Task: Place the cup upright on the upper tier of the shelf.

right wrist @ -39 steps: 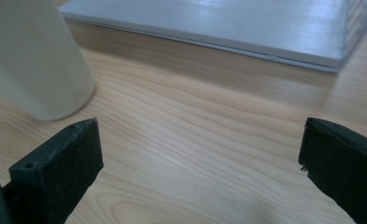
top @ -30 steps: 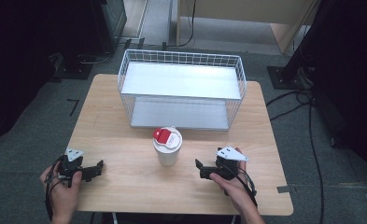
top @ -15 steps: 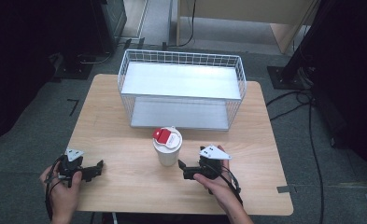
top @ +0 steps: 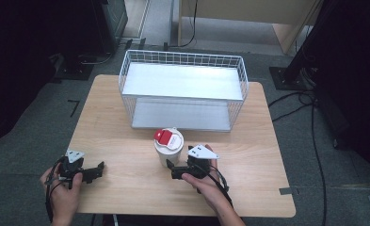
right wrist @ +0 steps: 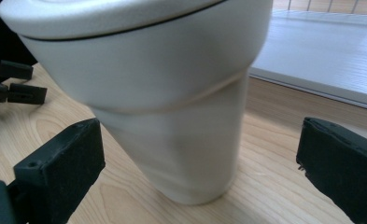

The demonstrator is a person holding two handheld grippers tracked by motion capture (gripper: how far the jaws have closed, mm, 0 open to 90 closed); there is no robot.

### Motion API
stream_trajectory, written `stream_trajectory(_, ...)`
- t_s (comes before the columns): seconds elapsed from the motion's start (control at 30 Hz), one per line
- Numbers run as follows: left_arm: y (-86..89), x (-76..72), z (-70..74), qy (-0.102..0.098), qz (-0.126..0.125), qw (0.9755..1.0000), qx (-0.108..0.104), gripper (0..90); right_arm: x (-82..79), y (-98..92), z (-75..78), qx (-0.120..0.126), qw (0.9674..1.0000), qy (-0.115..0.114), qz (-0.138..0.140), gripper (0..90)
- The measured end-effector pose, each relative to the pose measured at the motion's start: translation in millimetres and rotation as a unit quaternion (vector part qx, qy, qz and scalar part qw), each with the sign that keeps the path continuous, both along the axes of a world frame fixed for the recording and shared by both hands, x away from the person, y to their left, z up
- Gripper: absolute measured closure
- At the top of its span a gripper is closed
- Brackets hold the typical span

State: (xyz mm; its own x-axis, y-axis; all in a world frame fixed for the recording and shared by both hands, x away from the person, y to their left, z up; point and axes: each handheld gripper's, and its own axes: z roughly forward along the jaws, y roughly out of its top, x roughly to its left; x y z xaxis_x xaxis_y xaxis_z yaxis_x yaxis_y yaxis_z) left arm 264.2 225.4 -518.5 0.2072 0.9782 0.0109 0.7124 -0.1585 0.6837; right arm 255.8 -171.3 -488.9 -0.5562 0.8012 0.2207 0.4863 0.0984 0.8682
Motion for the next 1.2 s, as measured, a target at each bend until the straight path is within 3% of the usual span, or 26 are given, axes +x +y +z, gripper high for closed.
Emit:
stream_trajectory(0.43, 0.1, 0.0, 0.0, 0.000, 0.000, 1.0000, 0.000, 0.0, 13.9, 13.3, -4.0, 0.011, 0.9994, -0.022, 0.025, 1.0)
stream_trajectory(0.67, 0.1, 0.0, 0.0, 0.000, 0.000, 1.0000, 0.000, 0.0, 22.8, 20.8, -10.7, 0.036, 0.9986, -0.024, 0.031, 1.0)
stream_trajectory(0.9, 0.1, 0.0, 0.0, 0.000, 0.000, 1.0000, 0.000, 0.0, 27.7, 27.2, -10.6, 0.051, 0.9965, -0.053, 0.040, 2.0)
stream_trajectory(1.1, 0.1, 0.0, 0.1, 0.000, 0.000, 1.0000, 0.000, 0.0, 22.3, 29.6, -10.2, 0.036, 0.9958, -0.080, 0.025, 6.7)
stream_trajectory(1.2, 0.1, 0.0, 0.1, 0.000, 0.000, 1.0000, 0.000, 0.0, 19.4, 29.2, -10.8, 0.042, 0.9952, -0.087, 0.016, 7.1)
